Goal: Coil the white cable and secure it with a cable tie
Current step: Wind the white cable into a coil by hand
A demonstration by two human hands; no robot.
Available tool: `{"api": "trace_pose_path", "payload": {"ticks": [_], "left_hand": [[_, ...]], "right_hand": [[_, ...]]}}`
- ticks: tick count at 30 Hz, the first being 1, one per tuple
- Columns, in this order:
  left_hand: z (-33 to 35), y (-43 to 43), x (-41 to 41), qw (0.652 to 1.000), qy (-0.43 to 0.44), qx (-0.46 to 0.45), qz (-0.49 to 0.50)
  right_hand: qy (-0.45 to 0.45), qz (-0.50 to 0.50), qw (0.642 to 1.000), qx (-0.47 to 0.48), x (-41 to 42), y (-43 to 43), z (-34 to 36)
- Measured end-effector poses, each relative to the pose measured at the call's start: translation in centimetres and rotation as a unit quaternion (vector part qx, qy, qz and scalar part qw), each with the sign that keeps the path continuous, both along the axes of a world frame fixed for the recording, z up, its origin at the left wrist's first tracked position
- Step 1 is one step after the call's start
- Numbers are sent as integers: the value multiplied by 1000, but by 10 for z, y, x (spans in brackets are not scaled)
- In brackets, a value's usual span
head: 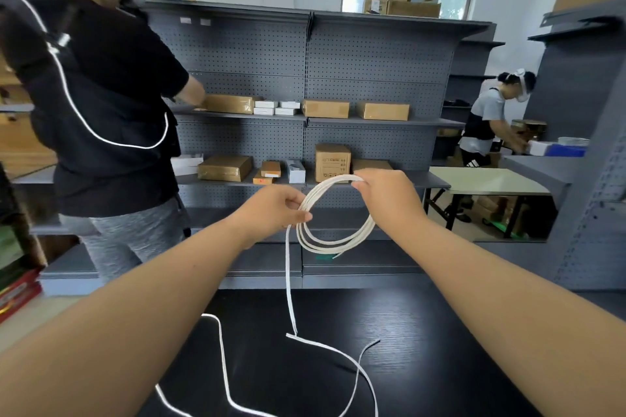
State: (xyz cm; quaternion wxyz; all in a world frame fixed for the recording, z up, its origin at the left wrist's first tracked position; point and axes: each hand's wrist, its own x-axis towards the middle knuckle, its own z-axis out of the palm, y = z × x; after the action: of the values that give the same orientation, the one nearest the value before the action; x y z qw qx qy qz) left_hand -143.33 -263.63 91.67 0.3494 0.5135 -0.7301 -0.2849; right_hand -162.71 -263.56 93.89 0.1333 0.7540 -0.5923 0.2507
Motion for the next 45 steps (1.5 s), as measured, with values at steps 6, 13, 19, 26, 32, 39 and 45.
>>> {"api": "trace_pose_path", "payload": {"ticks": [6, 13, 19, 26, 32, 39, 45], "left_hand": [[-7, -4, -4, 997, -3, -66, 48], [-20, 3, -23, 974, 201, -54, 93], [-17, 4, -26, 968, 224, -75, 90], [0, -1, -19, 977, 108, -158, 91], [13, -4, -14, 982, 9, -171, 75], [18, -5, -10, 983, 2, -164, 80], [8, -7, -6, 987, 24, -148, 60]], "right_hand": [[-125, 17, 992, -3, 2, 2, -2], [-338, 17, 941, -1, 5, -3, -10], [-449, 20, 893, 8, 8, 2, -16], [-549, 16, 830, 95, 16, 0, -29], [-450, 23, 883, 134, 15, 3, -25], [-325, 43, 932, 155, 19, 3, -17], [-378, 57, 911, 154, 18, 5, -14]]}}
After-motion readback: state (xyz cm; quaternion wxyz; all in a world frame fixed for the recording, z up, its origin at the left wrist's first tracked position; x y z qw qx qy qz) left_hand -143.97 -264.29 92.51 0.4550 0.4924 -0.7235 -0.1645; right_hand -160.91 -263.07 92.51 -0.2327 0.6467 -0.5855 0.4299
